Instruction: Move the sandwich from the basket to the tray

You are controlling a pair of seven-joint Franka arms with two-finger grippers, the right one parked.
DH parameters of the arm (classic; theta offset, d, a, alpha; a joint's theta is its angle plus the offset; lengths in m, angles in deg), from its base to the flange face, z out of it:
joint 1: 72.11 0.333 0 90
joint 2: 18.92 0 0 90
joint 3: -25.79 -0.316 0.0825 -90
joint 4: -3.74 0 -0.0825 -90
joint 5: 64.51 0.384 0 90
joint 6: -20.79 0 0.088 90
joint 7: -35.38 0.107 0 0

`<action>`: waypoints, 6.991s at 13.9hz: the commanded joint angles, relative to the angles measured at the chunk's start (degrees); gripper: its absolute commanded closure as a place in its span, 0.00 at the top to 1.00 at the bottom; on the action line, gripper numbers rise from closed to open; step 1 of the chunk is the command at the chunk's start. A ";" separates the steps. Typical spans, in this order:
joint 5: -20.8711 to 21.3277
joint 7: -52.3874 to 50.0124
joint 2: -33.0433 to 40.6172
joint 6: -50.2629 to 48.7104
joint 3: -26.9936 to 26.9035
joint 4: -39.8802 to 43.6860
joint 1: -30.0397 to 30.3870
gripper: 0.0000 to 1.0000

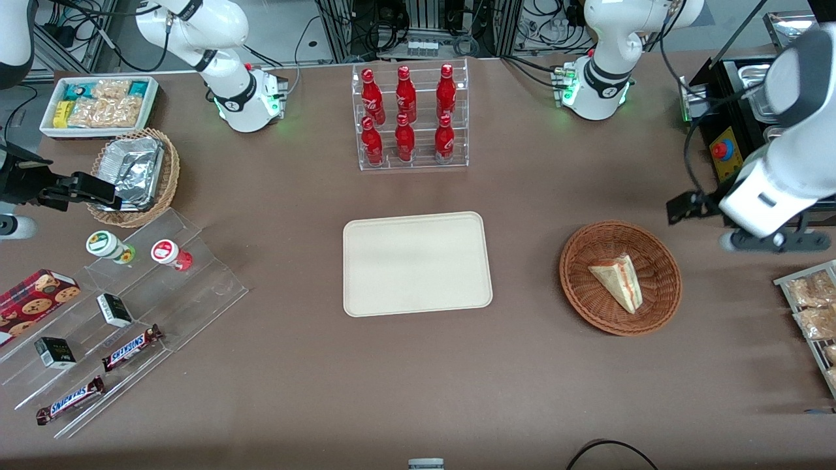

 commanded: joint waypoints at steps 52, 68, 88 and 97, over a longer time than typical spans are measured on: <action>-0.40 -36.27 -27.77 16.44 1.11 15.52 -36.91 0.00; 0.04 -42.60 -39.56 26.66 1.29 16.67 -43.78 0.25; -3.91 -35.87 -8.47 -1.70 -0.55 16.58 -22.97 0.99; -3.47 -12.48 0.50 -12.89 -0.55 12.81 -7.05 0.99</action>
